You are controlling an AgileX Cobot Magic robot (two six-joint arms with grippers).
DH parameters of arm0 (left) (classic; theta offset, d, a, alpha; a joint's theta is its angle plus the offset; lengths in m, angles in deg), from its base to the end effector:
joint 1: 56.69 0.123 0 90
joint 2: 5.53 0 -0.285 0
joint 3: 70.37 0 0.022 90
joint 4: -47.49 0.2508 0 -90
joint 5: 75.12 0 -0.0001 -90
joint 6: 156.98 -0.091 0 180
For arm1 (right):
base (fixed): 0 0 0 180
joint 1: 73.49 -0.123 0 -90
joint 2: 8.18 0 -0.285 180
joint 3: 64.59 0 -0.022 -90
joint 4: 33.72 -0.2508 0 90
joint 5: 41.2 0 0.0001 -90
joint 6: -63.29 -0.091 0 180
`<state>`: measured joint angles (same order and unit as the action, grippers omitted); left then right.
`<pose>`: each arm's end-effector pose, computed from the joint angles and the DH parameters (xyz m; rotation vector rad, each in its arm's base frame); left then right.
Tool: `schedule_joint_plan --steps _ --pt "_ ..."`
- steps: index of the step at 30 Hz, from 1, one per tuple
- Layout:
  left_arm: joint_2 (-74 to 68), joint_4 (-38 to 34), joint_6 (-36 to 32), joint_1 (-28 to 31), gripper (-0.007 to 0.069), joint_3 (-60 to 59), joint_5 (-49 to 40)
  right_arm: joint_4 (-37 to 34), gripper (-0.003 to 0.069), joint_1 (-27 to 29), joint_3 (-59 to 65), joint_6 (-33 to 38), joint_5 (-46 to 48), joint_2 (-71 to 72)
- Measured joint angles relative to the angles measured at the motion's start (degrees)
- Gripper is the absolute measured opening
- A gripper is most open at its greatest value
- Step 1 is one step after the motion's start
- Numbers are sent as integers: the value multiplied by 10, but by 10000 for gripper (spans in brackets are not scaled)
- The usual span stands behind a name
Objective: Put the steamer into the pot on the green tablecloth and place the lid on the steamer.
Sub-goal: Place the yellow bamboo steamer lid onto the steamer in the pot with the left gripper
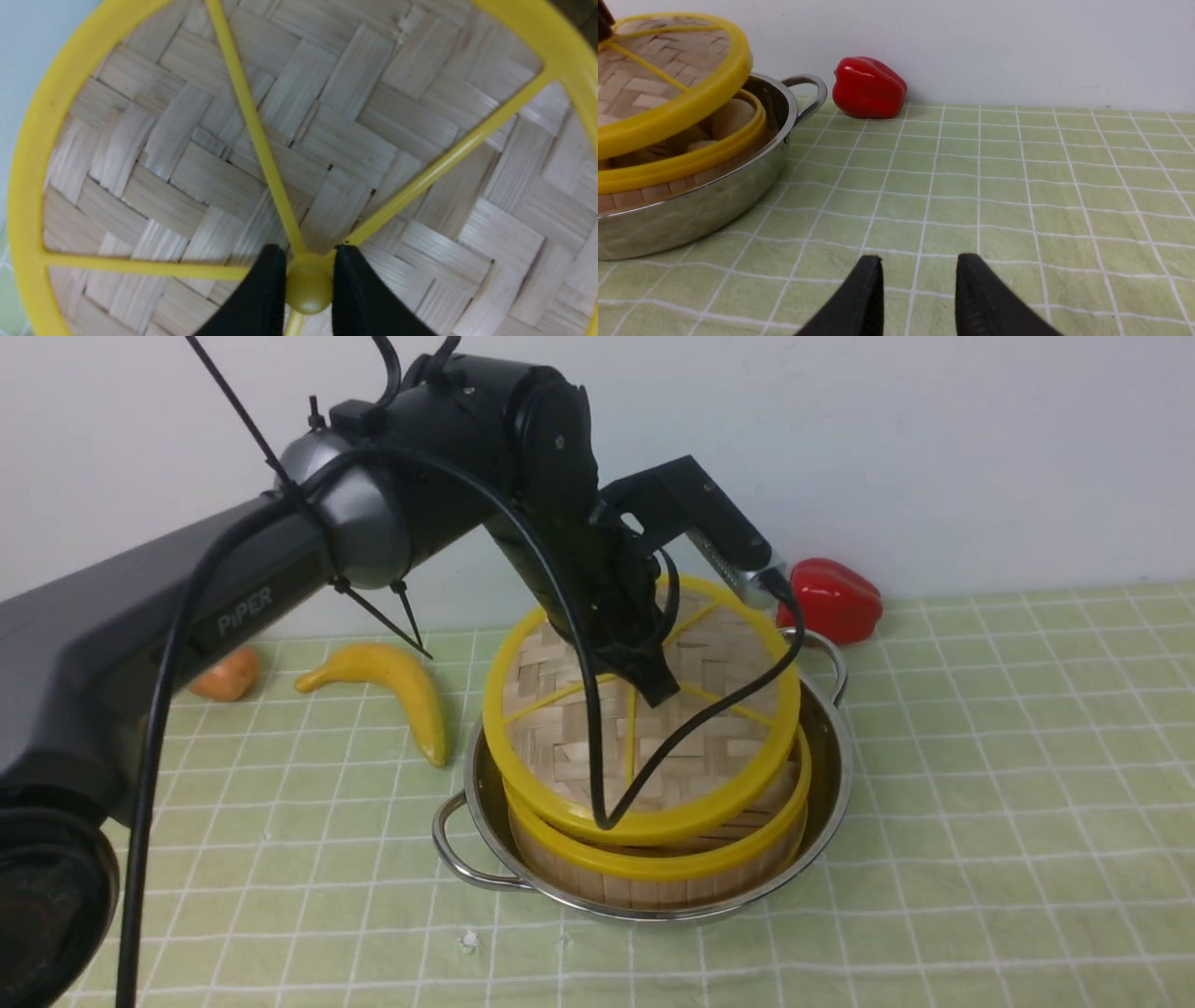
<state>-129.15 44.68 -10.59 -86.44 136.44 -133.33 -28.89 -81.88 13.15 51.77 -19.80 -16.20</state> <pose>0.3869 -0.2255 0.2700 1.4009 2.3128 -0.0439 0.0530 0.0050 0.1764 -0.0011 1.8719 0.1569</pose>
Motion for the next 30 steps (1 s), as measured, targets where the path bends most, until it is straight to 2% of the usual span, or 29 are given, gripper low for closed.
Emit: schedule_joint_plan --steps 9,19,26,30 --pt "0 -10 4 0 119 5 -8 0 243 0 0 0 0 0" --pt "-8 -11 32 0 119 52 -113 0 243 0 0 0 0 0" --pt "-39 -17 30 0 119 52 -71 0 243 0 0 0 0 0" --pt "-39 -35 7 0 119 52 -50 0 243 0 0 0 0 0"
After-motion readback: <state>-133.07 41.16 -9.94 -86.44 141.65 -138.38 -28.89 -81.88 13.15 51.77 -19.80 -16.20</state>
